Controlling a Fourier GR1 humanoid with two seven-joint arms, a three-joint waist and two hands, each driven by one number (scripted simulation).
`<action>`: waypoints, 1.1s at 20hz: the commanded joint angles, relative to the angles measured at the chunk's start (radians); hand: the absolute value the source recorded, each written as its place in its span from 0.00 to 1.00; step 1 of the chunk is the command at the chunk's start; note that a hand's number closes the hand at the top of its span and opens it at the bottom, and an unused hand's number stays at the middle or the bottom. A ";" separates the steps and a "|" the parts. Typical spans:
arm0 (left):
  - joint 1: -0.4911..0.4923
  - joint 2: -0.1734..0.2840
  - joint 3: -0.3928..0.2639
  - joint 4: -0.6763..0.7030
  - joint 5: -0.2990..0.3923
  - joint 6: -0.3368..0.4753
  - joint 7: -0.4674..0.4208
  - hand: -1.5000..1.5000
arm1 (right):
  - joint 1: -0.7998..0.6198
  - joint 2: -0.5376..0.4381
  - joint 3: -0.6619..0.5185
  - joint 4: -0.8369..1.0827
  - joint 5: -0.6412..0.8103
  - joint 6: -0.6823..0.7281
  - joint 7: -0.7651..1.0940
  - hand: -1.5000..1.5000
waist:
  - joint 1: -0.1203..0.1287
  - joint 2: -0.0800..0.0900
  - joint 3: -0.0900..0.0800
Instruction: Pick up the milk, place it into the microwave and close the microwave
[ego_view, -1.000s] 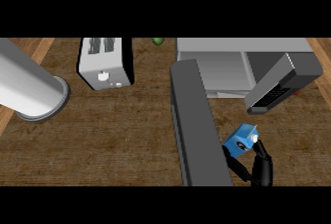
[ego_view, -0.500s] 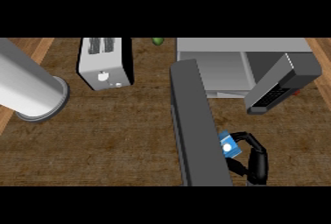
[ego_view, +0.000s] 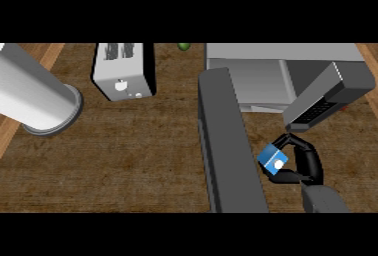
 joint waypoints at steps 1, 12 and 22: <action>-0.015 0.044 0.021 0.009 0.066 -0.005 0.037 0.00 | -0.115 -0.046 -0.009 0.162 -0.007 0.181 -0.077 1.00 | 0.006 0.002 0.001; 0.018 -0.014 0.053 0.000 0.030 -0.026 0.032 0.00 | -0.165 0.044 0.007 -0.030 0.042 0.097 0.100 1.00 | -0.017 -0.006 -0.002; -0.041 0.082 0.132 0.087 0.108 -0.034 0.029 0.00 | -0.448 0.092 -0.023 0.102 0.130 -0.081 0.259 1.00 | -0.002 -0.001 -0.001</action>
